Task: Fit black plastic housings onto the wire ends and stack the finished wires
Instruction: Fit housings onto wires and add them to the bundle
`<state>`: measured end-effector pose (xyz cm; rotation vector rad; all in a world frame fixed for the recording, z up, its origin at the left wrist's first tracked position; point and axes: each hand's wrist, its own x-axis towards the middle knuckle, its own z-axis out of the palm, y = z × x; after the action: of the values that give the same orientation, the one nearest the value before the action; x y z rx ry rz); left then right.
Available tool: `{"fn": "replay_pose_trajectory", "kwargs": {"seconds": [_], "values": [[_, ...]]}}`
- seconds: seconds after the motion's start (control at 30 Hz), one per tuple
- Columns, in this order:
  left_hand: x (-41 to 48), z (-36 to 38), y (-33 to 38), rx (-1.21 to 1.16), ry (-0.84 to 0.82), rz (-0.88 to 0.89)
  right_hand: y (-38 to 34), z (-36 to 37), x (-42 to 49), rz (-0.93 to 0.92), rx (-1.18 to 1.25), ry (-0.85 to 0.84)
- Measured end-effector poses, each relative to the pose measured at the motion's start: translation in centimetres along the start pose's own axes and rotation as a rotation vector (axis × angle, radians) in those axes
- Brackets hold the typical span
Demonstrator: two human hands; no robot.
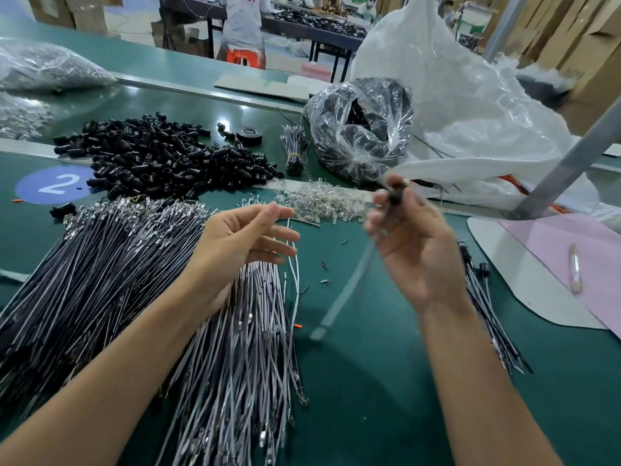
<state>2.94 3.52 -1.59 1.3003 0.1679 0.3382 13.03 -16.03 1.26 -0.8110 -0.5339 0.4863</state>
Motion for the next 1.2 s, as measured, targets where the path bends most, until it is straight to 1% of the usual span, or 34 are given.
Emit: {"fn": "replay_pose_trajectory", "kwargs": {"seconds": [0.03, 0.07, 0.13, 0.23, 0.33, 0.4, 0.47, 0.53, 0.57, 0.63, 0.67, 0.73, 0.77, 0.83, 0.87, 0.93, 1.03, 1.2], "values": [[0.1, -0.1, 0.0, 0.002, 0.031, 0.014, -1.4, -0.5, -0.1, -0.012, -0.016, 0.045], [0.1, -0.1, -0.1, 0.005, 0.058, 0.028, -3.1, -1.2, -0.2, -0.023, -0.087, 0.106], [0.2, -0.2, -0.1, 0.007, 0.099, 0.052, -6.6, -2.9, -0.4, -0.039, -0.348, 0.241], [0.3, -0.4, -0.2, -0.02, 0.155, 0.06, -10.7, -5.5, -0.7, -0.033, -0.927, 0.389], [0.4, -0.6, -0.2, -0.011, 0.228, 0.08, -11.0, -7.8, -0.8, 0.131, -1.502, 0.456], [0.5, -0.5, -0.2, 0.08, 0.299, 0.123, -9.8, -8.9, -0.7, 0.244, -1.78, 0.455], [0.4, -0.4, -0.1, 0.224, 0.405, 0.174, -8.4, -9.1, -0.6, 0.272, -1.921, 0.491], [0.4, -0.5, -0.2, 0.391, 0.525, 0.22, -7.3, -8.6, -0.6, 0.227, -2.035, 0.584], [0.4, -0.6, -0.2, 0.434, 0.568, 0.235, -6.8, -8.2, -0.6, 0.217, -2.101, 0.625], [0.6, -1.0, 0.0, 0.434, 0.635, 0.251, -5.9, -7.2, -0.3, 0.174, -2.152, 0.643], [0.7, -1.2, 0.1, 0.421, 0.659, 0.253, -5.2, -6.4, 0.0, 0.133, -2.132, 0.62], [0.8, -1.7, 0.1, 0.449, 0.684, 0.239, -3.4, -4.3, 0.8, 0.004, -2.022, 0.516], [0.9, -2.1, 0.2, 0.514, 0.678, 0.22, -2.2, -3.0, 1.1, -0.061, -1.955, 0.443], [1.0, -3.0, 0.4, 0.74, 0.626, 0.144, 0.8, -0.3, 1.4, -0.141, -1.833, 0.29], [1.0, -3.5, 0.9, 0.855, 0.586, 0.097, 2.4, 0.9, 1.4, -0.155, -1.781, 0.232], [0.8, -4.4, 2.1, 1.054, 0.512, 0.002, 5.1, 2.3, 1.3, -0.138, -1.701, 0.167], [0.7, -5.7, 3.3, 1.276, 0.439, -0.118, 7.3, 2.7, 0.8, -0.11, -1.659, 0.152], [0.7, -5.6, 3.4, 1.427, 0.267, -0.252, 7.3, 2.1, 0.2, -0.132, -1.579, 0.201]]}}
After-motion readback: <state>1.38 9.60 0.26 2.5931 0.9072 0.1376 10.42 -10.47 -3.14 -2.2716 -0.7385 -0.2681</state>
